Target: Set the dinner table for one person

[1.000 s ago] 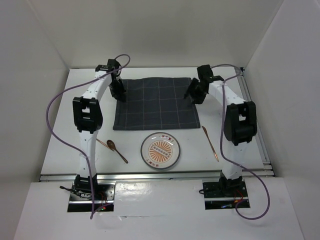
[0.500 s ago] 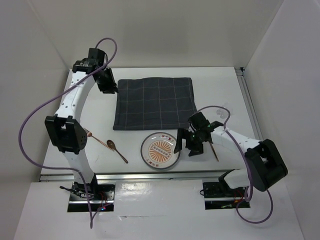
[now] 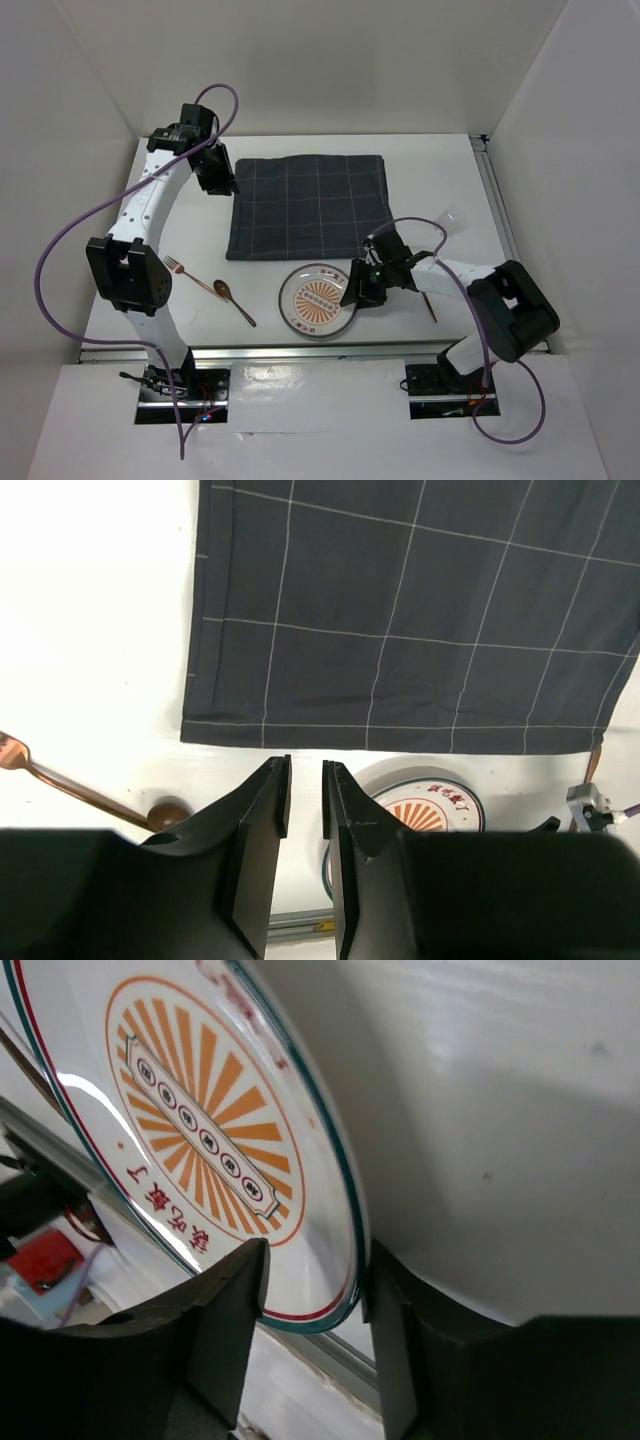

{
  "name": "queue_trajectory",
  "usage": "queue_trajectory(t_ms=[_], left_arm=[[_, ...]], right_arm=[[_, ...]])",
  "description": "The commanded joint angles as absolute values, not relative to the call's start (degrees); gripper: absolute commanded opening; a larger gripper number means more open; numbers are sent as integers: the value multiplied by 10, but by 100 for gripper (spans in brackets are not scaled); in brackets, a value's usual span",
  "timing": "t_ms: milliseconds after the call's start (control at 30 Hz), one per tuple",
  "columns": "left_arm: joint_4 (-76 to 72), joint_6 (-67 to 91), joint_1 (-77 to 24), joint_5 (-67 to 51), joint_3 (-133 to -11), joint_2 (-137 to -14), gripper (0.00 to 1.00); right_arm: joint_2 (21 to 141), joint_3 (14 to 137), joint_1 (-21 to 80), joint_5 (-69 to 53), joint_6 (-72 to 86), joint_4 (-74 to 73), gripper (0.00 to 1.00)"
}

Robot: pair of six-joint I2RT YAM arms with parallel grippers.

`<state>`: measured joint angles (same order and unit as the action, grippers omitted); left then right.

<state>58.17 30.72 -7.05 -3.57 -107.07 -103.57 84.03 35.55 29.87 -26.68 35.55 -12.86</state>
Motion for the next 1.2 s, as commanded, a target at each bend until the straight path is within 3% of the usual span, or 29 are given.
queue_trajectory(t_ms=[0, 233, 400, 533, 967, 1167], left_arm=[[578, 317, -70, -29, -1063, -996, 37], [584, 312, -70, -44, -1070, -1008, 35], [598, 312, -70, -38, -1105, -1020, 33], [616, 317, -70, -33, -1142, -1028, 33], [632, 323, -70, -27, -1121, -1006, 32], [627, 323, -70, -27, -1107, -996, 32]], right_arm=[[869, 340, 303, -245, 368, -66, 51], [832, 373, 303, -208, 367, -146, 0], [763, 492, 296, -167, 330, -264, 0], [782, 599, 246, -164, 330, -287, 0], [1173, 986, 136, -310, 418, -255, 0], [1249, 996, 131, -323, 466, -203, 0]])
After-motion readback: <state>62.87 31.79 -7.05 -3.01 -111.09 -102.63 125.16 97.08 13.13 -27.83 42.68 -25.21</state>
